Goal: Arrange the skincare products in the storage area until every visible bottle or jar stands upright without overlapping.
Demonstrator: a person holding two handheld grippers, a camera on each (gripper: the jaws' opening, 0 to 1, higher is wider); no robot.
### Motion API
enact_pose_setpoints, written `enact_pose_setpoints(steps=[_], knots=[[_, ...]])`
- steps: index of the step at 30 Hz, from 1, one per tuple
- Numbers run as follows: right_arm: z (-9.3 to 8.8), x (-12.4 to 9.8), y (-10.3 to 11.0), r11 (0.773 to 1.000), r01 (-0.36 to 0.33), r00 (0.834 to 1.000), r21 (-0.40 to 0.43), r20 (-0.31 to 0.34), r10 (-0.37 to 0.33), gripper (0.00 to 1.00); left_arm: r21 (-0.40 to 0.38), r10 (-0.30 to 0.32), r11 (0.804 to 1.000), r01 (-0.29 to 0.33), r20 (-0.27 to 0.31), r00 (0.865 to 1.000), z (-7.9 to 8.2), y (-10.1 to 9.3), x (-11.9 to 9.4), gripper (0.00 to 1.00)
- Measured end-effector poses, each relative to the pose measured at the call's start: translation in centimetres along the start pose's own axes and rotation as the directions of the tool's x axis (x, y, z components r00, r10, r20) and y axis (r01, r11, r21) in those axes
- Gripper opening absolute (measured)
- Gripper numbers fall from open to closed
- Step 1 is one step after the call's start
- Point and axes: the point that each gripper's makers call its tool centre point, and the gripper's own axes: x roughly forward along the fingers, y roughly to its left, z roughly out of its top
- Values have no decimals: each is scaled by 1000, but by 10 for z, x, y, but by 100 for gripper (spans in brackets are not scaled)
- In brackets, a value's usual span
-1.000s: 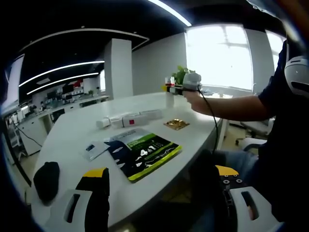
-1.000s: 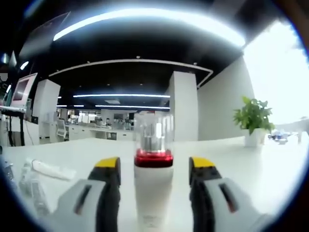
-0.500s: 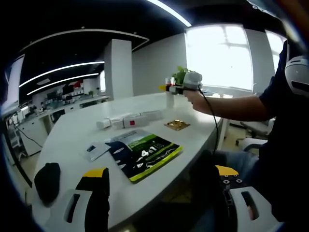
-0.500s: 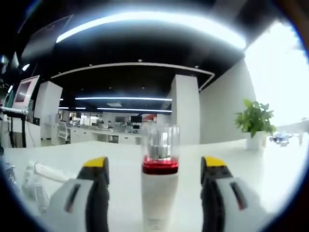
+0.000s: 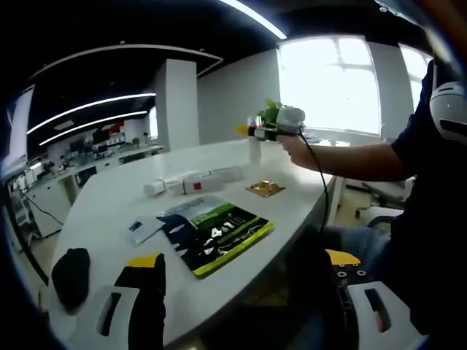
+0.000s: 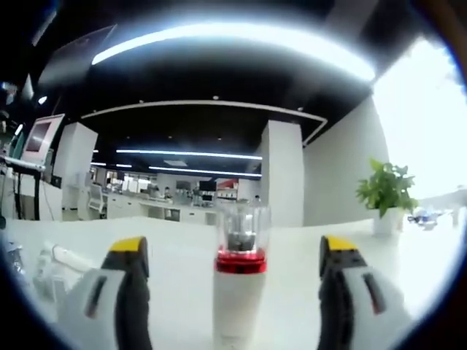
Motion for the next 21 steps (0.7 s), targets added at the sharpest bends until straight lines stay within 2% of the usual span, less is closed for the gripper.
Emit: enact_pose_setpoints(steps=[4,9,11,16,21], knots=[[11,2,7,999,-47,998,10,45,47,100,-2,1,1000,-1,-2,1000,-1,0,0,89],[19,4,10,997,-83,994,0,69,83,100,-8,-1,1000,1,0,1000,-3,0,0,89],[28,1,9,996,-88,990,20,108,86,100,-14,1,1000,-1,9,1000,-1,0,-1,90],[41,-3,8,995,-101,989,-22,106,103,100,-15,13,1000,-13,14,1000,1,1,-1,90],[52,-4,6,993,-110,987,-30,117,113,100,-15,12,1000,-12,10,1000,0,-1,1,90]])
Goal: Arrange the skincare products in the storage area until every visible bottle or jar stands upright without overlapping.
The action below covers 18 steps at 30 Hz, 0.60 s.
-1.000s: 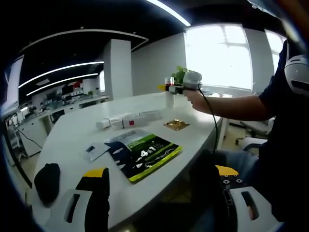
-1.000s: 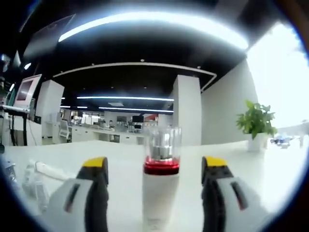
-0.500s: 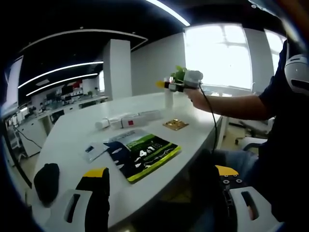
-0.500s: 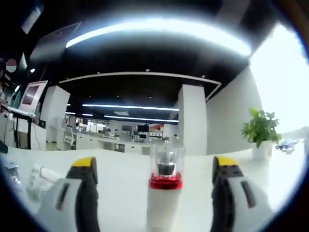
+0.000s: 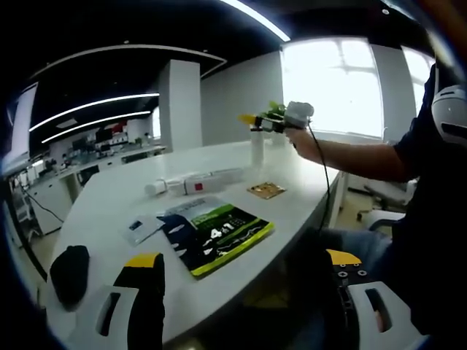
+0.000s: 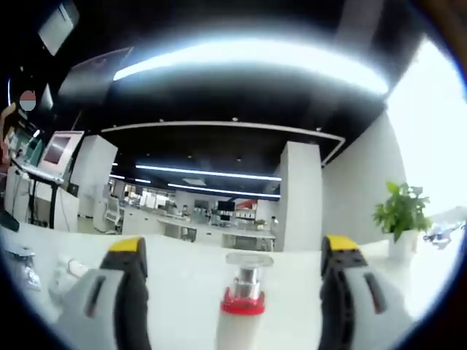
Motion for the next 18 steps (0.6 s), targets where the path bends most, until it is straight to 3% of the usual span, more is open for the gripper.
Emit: enact_pose_setpoints(steps=[10,14,18], knots=[[19,4,2,998,-43,999,-46,20,44,97,-4,-1,1000,1,3,1000,0,-3,0,90],[17,5,7,997,-67,998,-45,-5,67,94,0,0,1000,0,5,1000,1,-4,0,90],[24,3,12,994,-85,996,-74,11,86,93,0,-1,1000,1,8,1000,2,-6,1,90]])
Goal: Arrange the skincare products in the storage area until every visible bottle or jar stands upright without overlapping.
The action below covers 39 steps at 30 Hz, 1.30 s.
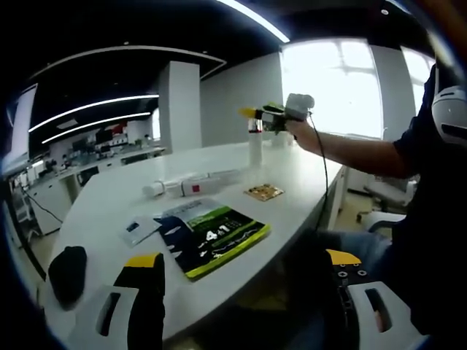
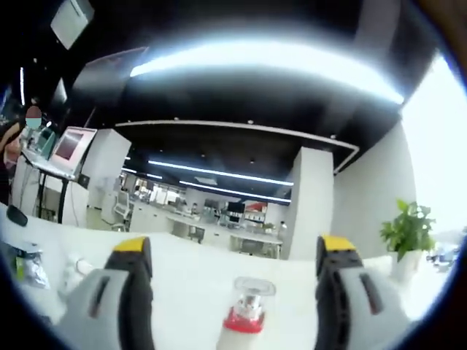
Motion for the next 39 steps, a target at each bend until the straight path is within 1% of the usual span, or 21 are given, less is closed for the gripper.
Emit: enact_pose_setpoints(steps=[2,4,7,9,16,24,26,29,36,39], knots=[[3,0,3,1000,-10,1000,-13,-2,10,93,-1,-1,1000,1,-3,1000,-1,-1,0,90],[3,0,7,1000,-25,1000,-12,-17,25,92,0,-2,1000,2,-7,1000,-2,-1,0,90],[9,0,14,999,-48,999,-8,-8,48,93,2,0,1000,1,-11,1000,-2,-1,1,90],[12,0,21,997,-73,997,-29,-8,73,92,4,-1,1000,2,-10,1000,-1,-1,1,90],[10,-2,36,992,-116,993,-54,-29,114,91,7,-7,1000,7,-12,1000,-1,-3,2,90],[7,-4,50,985,-162,986,-54,-48,159,90,9,-10,1000,10,-13,1000,-1,-4,2,90],[6,-4,54,982,-176,983,-70,-58,172,89,8,-9,1000,9,-13,1000,-1,-4,2,90],[11,-6,60,977,-194,981,-85,-42,191,88,7,-11,1000,11,-15,1000,-3,-5,3,90],[10,-7,65,974,-212,976,-73,-56,209,86,3,-15,1000,15,-19,1000,-5,-6,4,90],[7,-8,70,969,-225,973,-104,-69,219,86,3,-15,1000,15,-17,1000,-5,-7,4,90]])
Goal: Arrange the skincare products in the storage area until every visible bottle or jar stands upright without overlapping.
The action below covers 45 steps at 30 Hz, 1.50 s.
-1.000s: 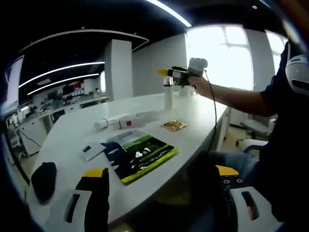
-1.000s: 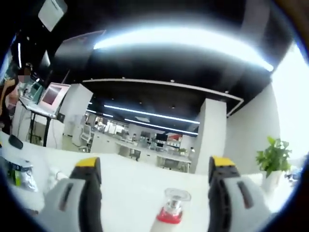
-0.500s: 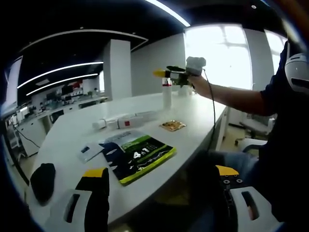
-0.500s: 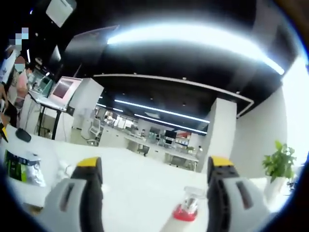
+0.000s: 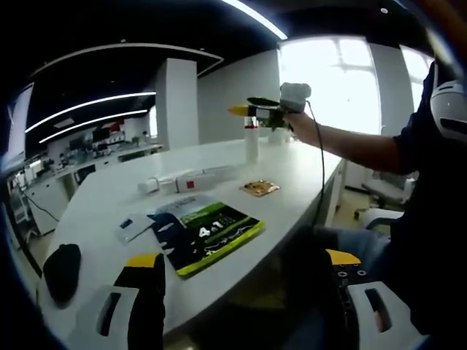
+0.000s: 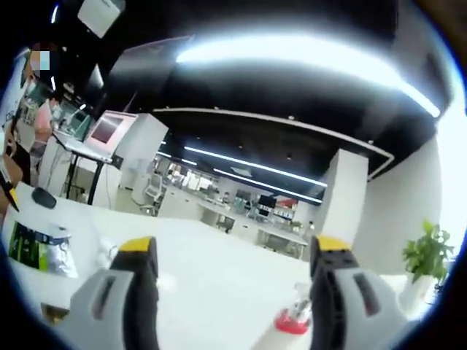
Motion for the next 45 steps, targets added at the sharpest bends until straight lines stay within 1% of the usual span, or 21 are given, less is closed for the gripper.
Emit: enact_pose_setpoints(steps=[3,5,7,11,20,24,28,33,37,40,43,45], knots=[[2,-1,7,1000,-19,1000,-13,5,19,86,0,0,1000,0,0,1000,0,0,1,90],[2,0,14,999,-45,999,-20,1,45,86,0,-3,1000,3,-1,1000,0,-1,2,90],[2,0,17,998,-52,999,-31,-4,52,86,3,-5,1000,5,-3,1000,0,-2,2,90],[2,0,20,998,-66,998,-12,-1,66,85,3,-4,1000,4,-1,1000,0,-2,2,90],[-2,2,39,992,-123,992,-28,-24,123,82,-2,0,1000,0,-3,1000,-1,-2,3,90],[-4,3,49,987,-156,987,-47,-39,154,80,-1,-2,1000,2,-5,1000,-1,-2,4,89],[-6,4,58,982,-182,983,-48,-46,180,79,-1,-1,1000,1,-4,1000,-1,-1,4,89],[-10,7,72,973,-226,973,-50,-68,222,79,-2,-1,1000,1,-1,1000,-1,-1,3,89],[-12,9,82,968,-250,966,-33,-72,247,80,-3,3,1000,-3,1,1000,-1,0,2,89],[-15,11,86,966,-256,964,-39,-79,252,80,-4,3,1000,-3,3,1000,-1,0,1,89],[-19,12,91,962,-270,959,-30,-95,266,79,-4,5,1000,-5,3,1000,-1,0,0,89],[-20,12,93,961,-278,957,-9,-94,276,79,-6,5,1000,-5,3,1000,-2,1,-1,89]])
